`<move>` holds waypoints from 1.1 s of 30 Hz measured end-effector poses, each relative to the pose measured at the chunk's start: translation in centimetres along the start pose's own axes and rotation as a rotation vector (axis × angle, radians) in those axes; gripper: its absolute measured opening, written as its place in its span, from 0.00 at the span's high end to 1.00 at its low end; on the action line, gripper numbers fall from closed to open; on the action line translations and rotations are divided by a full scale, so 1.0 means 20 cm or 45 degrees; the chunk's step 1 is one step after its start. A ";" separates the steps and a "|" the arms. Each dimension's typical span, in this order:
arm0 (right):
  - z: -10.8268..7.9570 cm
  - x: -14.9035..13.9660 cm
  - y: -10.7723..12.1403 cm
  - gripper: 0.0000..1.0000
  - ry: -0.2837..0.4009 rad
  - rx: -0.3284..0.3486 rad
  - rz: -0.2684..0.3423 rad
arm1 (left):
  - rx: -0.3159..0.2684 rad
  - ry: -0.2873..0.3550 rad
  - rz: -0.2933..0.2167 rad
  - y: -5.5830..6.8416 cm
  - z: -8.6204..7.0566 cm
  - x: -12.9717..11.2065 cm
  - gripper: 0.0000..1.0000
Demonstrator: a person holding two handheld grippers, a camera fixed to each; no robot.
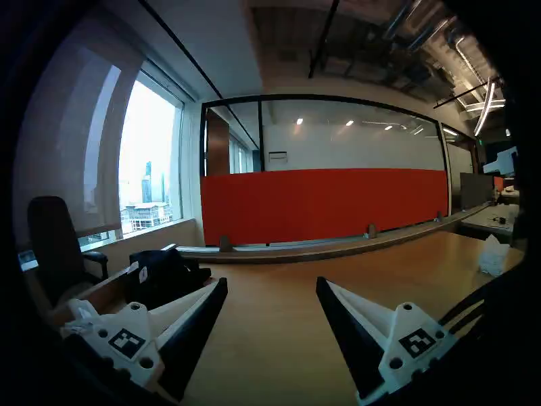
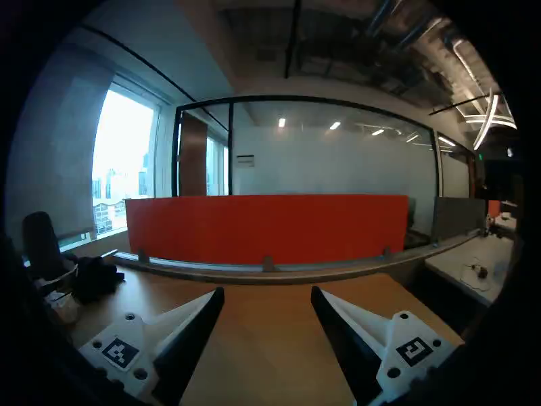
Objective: Fold towel
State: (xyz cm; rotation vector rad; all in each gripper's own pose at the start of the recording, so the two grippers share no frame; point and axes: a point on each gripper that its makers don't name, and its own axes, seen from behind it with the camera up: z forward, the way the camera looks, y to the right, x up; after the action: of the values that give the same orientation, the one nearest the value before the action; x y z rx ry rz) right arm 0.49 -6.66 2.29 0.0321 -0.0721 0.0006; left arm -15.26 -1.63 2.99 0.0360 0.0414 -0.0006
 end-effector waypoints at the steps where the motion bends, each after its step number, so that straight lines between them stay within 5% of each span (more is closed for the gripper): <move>1: 0.00 -0.01 0.00 0.00 -0.002 0.000 -0.003 | 0.002 0.002 -0.005 0.00 0.00 -0.01 0.03; 33: 0.03 -0.19 0.08 0.00 0.012 0.007 -0.032 | 0.036 0.018 -0.047 0.10 -0.01 -0.31 0.03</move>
State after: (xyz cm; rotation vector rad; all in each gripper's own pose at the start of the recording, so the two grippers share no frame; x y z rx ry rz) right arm -3.31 -5.10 2.69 0.0388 -0.0621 -0.0240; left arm -21.47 0.41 3.22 0.0639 0.0562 -0.0380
